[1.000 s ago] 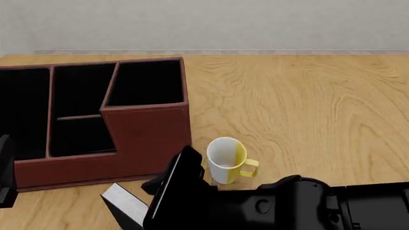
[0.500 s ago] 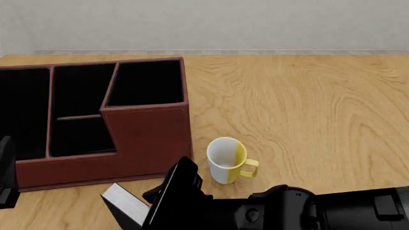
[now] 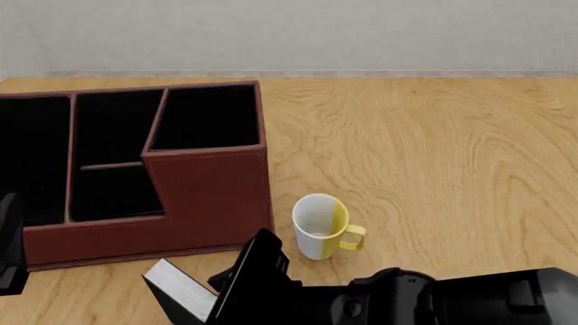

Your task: Pick up the book and place it in the right compartment of the caddy.

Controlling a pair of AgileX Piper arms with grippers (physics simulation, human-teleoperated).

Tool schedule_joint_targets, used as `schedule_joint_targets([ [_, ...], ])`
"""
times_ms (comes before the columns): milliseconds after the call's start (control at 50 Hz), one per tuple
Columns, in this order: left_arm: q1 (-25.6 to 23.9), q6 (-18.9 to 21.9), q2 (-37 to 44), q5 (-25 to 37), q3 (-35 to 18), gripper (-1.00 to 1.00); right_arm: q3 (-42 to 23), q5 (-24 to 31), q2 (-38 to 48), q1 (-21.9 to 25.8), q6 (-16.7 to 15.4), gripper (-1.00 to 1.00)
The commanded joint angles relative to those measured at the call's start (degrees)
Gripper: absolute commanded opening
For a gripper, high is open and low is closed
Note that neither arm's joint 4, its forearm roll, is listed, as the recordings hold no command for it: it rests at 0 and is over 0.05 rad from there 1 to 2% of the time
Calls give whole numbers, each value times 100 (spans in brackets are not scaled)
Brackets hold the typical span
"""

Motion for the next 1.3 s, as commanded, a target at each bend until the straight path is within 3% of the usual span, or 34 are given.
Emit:
schedule_joint_targets([
  [20,5,-5,0,-18,13,100,70,-98,76,-42,41,100],
  [500,21,-18,0,-37,38,100,105,-259,272,-4,124,100],
  [520,18,-12,0,-35,32,100,106,-250,259,-15,114,-100],
  [840,22,-23,0,-58,43,100,87,-41,-34,-40,-45,-100],
  [1300,13,-8,0,-47,25,100,-40,789,-1041,74,-300,-100],
])
